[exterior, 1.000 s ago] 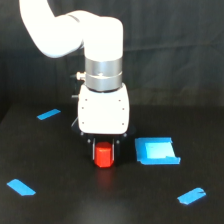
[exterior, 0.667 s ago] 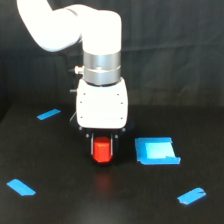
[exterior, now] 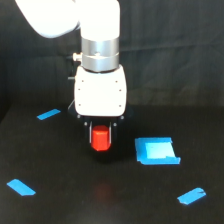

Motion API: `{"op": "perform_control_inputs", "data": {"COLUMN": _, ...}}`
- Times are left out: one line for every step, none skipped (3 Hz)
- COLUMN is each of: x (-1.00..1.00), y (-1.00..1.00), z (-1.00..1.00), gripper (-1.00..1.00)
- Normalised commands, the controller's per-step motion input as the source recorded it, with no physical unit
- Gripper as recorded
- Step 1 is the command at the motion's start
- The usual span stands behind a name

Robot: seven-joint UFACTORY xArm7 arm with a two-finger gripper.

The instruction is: Pick up the red object from the table

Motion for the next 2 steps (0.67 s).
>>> {"op": "perform_control_inputs", "data": {"x": 0.01, "y": 0.17, "z": 0.92, "gripper": -1.0}}
{"op": "perform_control_inputs", "data": {"x": 0.1, "y": 0.09, "z": 1.0, "gripper": -1.0}}
